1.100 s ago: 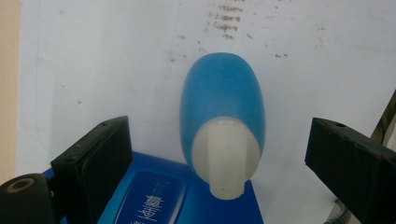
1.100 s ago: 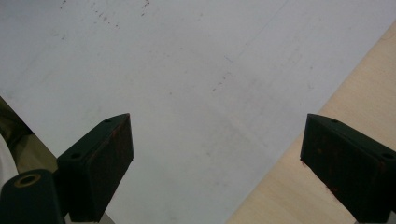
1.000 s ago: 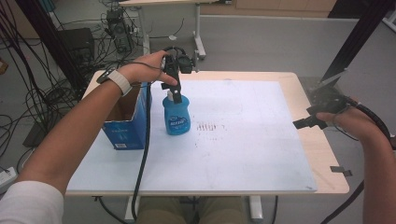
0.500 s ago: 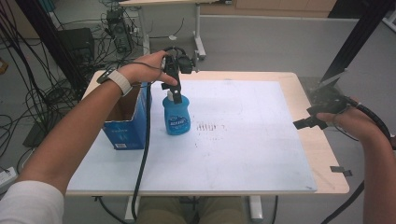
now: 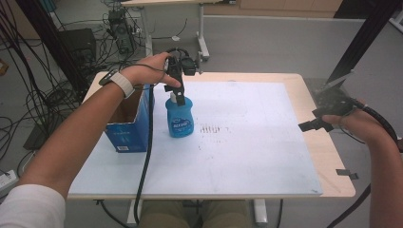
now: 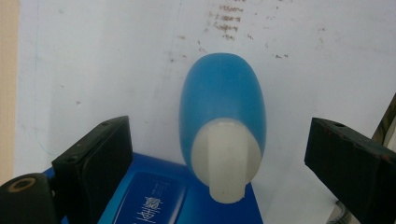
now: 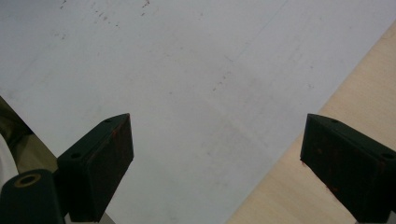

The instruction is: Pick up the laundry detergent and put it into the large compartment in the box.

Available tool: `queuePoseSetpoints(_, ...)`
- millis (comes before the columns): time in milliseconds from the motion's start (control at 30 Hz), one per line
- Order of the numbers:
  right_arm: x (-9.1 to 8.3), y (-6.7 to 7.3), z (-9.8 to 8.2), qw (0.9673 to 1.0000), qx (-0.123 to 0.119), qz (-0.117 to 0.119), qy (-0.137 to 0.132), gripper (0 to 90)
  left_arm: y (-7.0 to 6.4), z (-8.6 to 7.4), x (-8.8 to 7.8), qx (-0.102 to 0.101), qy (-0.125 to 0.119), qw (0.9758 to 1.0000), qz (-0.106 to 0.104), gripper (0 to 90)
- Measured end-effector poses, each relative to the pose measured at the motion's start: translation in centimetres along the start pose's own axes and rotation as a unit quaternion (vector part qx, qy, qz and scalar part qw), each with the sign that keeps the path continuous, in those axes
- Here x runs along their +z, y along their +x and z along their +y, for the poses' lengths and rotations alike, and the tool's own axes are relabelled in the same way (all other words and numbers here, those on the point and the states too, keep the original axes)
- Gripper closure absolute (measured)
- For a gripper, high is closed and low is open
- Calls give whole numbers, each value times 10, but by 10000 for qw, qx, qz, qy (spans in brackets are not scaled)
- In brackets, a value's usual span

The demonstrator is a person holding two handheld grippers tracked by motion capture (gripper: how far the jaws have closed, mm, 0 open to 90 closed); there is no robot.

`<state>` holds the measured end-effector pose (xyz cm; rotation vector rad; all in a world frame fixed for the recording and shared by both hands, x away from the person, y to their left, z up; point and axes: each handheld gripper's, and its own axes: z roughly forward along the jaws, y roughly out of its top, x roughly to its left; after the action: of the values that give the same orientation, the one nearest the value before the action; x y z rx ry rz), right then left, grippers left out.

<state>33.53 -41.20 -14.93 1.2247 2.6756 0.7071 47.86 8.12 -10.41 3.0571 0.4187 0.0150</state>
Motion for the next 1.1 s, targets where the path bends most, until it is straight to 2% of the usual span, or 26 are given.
queuePoseSetpoints(600, 1, -1, -2, 10000, 12, 12, -12, 95, -2, 2, 6, 39, 23, 10000, 36, 82)
queuePoseSetpoints(1100, 4, 0, -5, 10000, 28, 36, -6, 95, -4, 2, 28, 63, 66, 9999, 49, 89)
